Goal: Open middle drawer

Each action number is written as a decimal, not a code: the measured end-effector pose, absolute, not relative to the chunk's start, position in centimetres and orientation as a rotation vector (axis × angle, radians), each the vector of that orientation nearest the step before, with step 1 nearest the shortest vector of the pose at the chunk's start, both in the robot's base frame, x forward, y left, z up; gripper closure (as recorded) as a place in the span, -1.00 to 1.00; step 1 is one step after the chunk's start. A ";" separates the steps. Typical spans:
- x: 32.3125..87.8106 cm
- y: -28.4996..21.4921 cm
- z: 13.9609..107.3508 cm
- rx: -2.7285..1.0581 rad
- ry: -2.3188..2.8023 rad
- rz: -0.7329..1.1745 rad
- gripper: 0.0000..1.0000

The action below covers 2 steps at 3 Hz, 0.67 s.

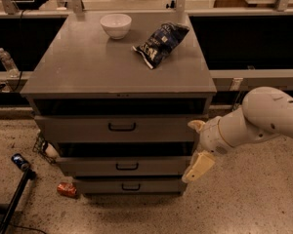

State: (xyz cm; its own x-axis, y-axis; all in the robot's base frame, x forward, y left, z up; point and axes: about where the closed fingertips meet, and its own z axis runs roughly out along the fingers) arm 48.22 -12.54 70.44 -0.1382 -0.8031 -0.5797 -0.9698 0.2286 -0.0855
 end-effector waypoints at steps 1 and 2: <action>48.2 -12.5 70.4 -1.624 1.994 0.426 -1.00; 48.3 -12.3 68.3 -1.581 1.994 0.432 -1.00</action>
Offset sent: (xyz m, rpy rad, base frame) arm 0.0066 0.0085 -0.1047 0.1214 -0.0397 -0.1344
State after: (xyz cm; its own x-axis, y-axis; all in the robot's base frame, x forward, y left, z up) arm 48.33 -12.28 68.30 -0.1542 -0.7850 -0.6001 -0.9628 0.2557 -0.0870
